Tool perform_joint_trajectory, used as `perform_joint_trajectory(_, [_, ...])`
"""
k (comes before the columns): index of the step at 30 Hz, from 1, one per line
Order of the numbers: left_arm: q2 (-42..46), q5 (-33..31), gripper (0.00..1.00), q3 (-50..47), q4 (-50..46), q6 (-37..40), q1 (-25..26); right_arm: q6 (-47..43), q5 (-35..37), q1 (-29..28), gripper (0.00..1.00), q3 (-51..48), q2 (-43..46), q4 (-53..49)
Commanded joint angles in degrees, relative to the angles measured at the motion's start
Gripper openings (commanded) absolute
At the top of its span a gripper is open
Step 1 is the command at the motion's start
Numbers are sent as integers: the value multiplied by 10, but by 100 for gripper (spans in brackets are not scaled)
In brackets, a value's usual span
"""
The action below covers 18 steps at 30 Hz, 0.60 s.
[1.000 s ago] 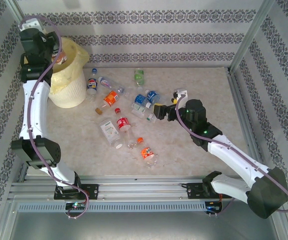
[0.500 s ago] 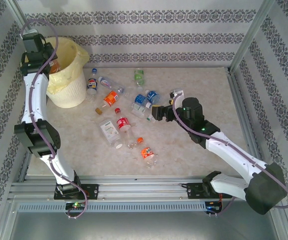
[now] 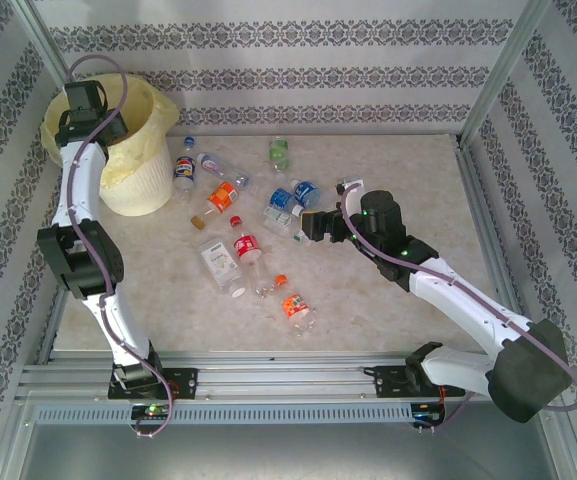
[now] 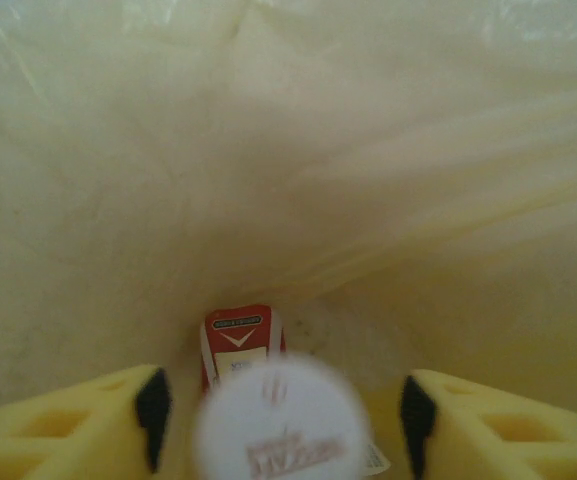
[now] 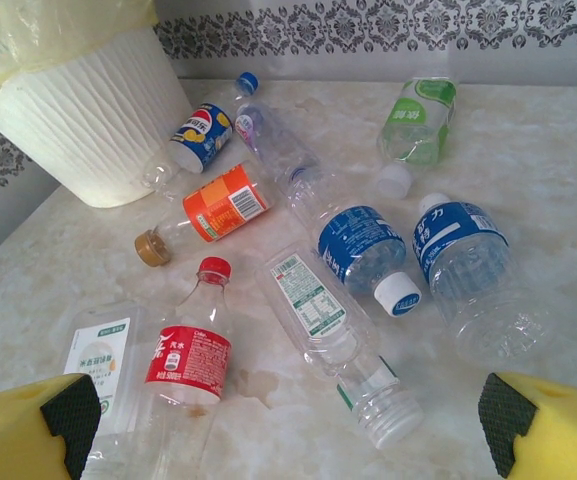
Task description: Put the plastic bottles in the bin
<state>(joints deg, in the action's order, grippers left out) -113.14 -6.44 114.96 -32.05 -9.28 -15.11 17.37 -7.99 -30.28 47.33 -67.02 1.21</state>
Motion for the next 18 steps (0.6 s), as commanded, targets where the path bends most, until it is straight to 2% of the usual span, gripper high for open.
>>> perform_joint_trajectory(1, [-16, 4, 73, 49, -44, -7, -7, -4, 9, -8, 98, 14, 0, -6])
perform_joint_trajectory(10, [-18, 87, 84, 115, -77, -44, 0, 1, 24, -9, 98, 8, -1, -4])
perform_joint_trajectory(18, [10, 121, 95, 136, -85, -92, 15, 5, 52, -9, 98, 0, 1, -2])
